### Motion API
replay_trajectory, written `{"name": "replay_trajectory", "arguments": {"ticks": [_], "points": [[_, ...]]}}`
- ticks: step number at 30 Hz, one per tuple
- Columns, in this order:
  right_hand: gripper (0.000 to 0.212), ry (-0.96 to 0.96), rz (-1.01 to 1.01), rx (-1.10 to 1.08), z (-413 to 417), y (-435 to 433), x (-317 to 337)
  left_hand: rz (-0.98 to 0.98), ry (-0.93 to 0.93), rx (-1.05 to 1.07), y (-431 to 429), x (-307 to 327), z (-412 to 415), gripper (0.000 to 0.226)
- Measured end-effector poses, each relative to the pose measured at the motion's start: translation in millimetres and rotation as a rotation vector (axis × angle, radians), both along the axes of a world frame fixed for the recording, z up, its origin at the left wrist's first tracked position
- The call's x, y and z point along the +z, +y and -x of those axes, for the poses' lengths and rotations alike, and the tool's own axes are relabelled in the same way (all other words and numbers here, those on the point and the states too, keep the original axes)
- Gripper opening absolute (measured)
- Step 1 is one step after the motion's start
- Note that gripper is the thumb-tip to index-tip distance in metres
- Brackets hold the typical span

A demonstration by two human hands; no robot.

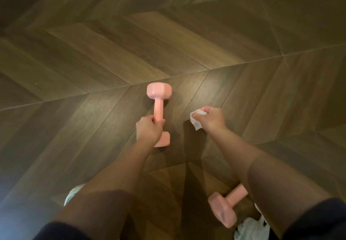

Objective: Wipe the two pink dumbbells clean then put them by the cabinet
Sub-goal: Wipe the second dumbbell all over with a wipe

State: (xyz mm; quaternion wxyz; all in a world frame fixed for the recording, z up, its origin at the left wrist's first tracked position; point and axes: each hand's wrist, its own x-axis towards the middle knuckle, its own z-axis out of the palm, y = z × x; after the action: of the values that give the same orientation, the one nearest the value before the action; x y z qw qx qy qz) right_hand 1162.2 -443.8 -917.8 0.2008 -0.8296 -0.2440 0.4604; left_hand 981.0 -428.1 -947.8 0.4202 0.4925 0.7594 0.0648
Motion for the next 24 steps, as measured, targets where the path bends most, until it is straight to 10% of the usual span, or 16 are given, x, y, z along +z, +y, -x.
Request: {"name": "replay_trajectory", "arguments": {"ticks": [19, 24], "points": [[0.012, 0.021, -0.007, 0.025, -11, -11, 2, 0.098, 0.056, -0.066, 7, 7, -8, 0.038], [0.008, -0.02, 0.064, 0.253, -37, -40, 12, -0.149, 0.193, -0.162, -12, 30, -14, 0.057]]}}
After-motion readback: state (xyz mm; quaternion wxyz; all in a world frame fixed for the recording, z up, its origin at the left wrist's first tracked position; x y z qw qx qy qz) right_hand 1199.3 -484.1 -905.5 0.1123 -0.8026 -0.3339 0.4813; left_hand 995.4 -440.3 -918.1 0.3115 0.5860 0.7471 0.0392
